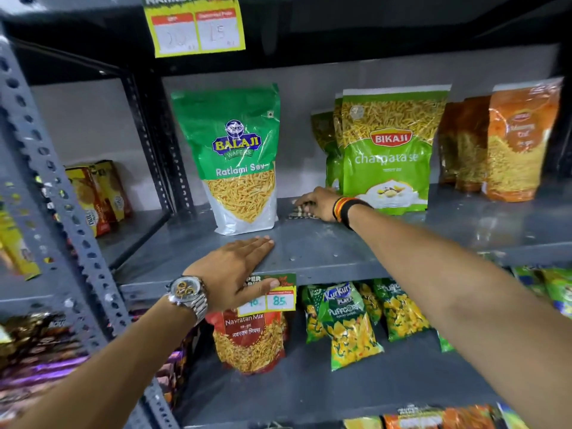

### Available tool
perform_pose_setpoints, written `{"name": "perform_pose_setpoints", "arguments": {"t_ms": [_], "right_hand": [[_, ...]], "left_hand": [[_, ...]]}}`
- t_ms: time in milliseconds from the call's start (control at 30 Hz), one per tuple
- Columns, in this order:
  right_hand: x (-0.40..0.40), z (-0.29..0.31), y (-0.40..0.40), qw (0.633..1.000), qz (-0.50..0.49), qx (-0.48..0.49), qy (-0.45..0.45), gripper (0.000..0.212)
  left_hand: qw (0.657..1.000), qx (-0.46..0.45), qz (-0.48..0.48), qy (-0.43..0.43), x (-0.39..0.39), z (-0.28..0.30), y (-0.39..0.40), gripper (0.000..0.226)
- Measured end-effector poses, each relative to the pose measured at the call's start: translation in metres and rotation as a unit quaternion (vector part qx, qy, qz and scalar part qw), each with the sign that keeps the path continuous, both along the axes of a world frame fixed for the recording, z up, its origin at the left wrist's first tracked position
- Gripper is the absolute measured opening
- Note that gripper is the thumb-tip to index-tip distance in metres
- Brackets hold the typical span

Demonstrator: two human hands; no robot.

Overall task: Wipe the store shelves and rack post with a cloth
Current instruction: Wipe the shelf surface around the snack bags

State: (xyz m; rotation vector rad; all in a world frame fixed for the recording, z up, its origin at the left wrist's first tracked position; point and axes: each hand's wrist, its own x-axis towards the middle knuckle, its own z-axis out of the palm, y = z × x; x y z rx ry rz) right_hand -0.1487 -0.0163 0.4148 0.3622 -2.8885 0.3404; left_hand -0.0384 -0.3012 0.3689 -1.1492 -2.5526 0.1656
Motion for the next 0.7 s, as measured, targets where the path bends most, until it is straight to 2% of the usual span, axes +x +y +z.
{"name": "perform_pose_setpoints", "arguments": {"t_ms": [200,333,433,567,633,700], "right_hand": [[0.104,-0.003,0.032,0.998,0.051,-0.032,-0.024,0.031],[0.183,0.023,0.048,0.988,0.076,-0.034,-0.127,0.03],[0.16,0.037,0.043,0.994,0.051,-0.055,-0.077,0.031],[0.102,0.004,0.014,0.999,0.011,-0.029,-0.017,0.034],[0.102,-0.006,0.001,1.0,-0.015,-0.015,0.002,0.034],[0.126,-0.009,-0.002,1.0,0.006,-0.01,0.009,0.034]], "left_hand": [[1.0,-0.002,0.001,-0.006,0.004,0.002,0.001,0.091],[1.0,0.016,0.003,-0.006,0.004,0.002,0.001,0.092],[1.0,0.019,-0.001,-0.002,0.006,0.002,0.001,0.09],[1.0,0.027,-0.009,-0.001,0.008,0.001,-0.001,0.086],[1.0,0.026,-0.007,-0.002,0.008,0.001,-0.001,0.087],[1.0,0.025,-0.006,-0.004,0.007,0.0,-0.001,0.089]]}}
